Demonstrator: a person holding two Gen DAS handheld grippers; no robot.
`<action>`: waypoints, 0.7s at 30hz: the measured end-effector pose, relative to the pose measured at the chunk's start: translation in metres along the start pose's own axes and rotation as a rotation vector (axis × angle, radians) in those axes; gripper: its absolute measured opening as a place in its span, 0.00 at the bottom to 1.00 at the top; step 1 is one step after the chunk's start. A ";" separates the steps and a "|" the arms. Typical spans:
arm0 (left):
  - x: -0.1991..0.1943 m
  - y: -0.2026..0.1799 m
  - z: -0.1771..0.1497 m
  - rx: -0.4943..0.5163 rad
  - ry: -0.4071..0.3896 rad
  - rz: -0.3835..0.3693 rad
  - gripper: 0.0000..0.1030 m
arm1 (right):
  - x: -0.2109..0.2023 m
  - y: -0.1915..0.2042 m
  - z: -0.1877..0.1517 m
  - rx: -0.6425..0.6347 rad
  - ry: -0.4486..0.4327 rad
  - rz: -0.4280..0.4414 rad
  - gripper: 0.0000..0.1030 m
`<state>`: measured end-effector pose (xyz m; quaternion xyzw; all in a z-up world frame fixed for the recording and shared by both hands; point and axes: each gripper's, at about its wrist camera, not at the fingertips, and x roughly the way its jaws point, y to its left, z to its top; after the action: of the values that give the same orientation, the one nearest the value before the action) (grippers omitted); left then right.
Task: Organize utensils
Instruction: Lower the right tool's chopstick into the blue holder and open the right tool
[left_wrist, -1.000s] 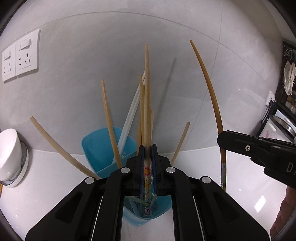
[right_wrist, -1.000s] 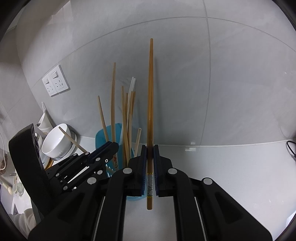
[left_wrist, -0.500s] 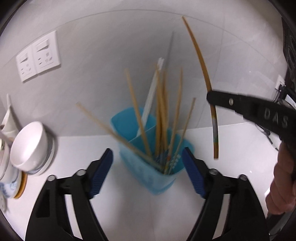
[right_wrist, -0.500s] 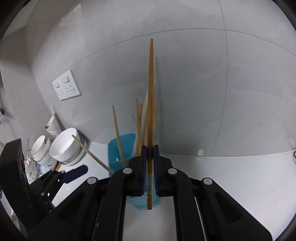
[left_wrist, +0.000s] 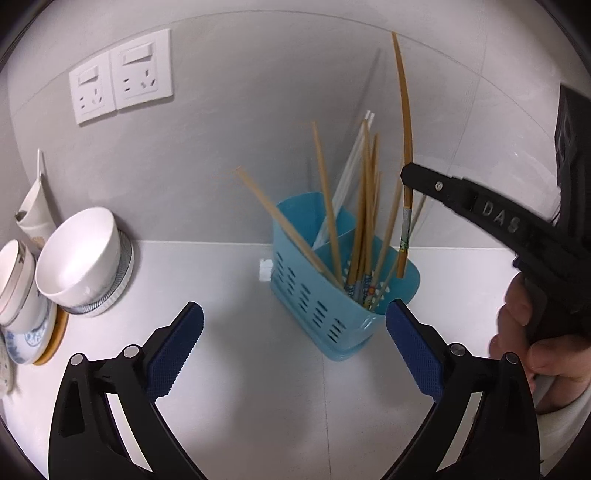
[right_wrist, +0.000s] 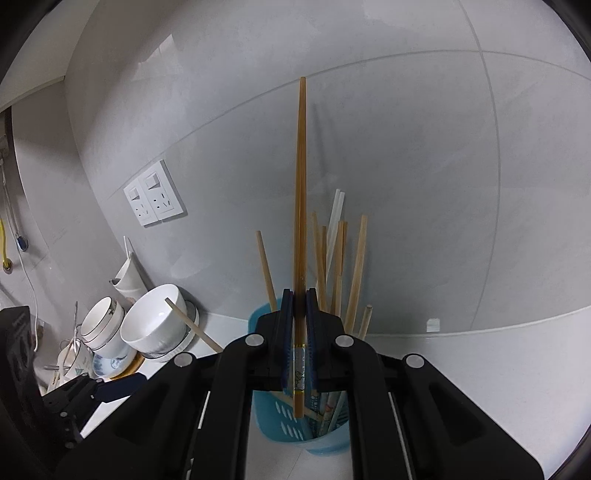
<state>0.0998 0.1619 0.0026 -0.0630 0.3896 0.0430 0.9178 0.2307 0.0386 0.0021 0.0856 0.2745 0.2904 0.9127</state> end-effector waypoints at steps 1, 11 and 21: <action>-0.001 0.002 -0.001 -0.009 0.000 0.004 0.94 | 0.002 0.000 -0.002 0.000 -0.002 0.000 0.06; 0.003 0.017 -0.002 -0.058 0.012 0.037 0.94 | 0.016 0.010 -0.025 -0.080 0.025 -0.052 0.06; 0.008 0.023 0.000 -0.066 0.007 0.053 0.94 | 0.024 0.010 -0.040 -0.106 0.080 -0.081 0.07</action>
<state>0.1026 0.1844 -0.0055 -0.0831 0.3927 0.0799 0.9124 0.2200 0.0602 -0.0394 0.0144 0.2985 0.2704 0.9152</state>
